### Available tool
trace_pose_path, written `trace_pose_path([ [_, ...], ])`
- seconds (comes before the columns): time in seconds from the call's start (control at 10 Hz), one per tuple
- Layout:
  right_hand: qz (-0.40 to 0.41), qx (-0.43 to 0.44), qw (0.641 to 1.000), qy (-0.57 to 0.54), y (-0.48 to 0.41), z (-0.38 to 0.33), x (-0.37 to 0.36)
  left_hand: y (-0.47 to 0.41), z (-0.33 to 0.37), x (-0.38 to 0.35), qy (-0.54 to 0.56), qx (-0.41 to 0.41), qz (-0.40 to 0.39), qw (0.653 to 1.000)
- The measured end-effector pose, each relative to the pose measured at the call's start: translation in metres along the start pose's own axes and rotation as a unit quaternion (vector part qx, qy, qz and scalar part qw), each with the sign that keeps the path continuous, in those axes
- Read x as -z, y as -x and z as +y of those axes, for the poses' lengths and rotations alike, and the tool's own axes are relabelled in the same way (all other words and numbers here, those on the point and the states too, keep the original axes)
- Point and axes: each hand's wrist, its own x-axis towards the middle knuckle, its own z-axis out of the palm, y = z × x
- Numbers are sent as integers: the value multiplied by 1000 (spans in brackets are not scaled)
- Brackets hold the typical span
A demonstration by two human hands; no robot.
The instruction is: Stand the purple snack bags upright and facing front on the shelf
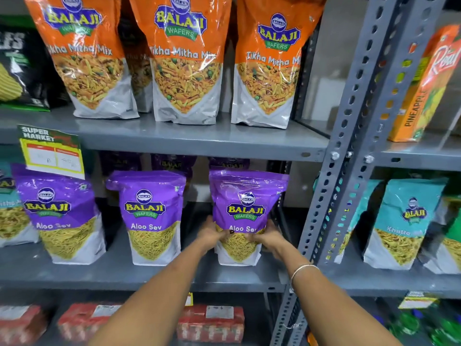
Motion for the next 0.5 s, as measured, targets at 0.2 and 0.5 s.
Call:
trace_pose_path([
  [0.2, -23, 21, 1000, -4, -1, -4, -28, 4, -10, 26, -49, -8, 30, 998],
  [0.5, 164, 144, 970, 103, 19, -21, -42, 22, -2, 37, -87, -58, 50, 993],
])
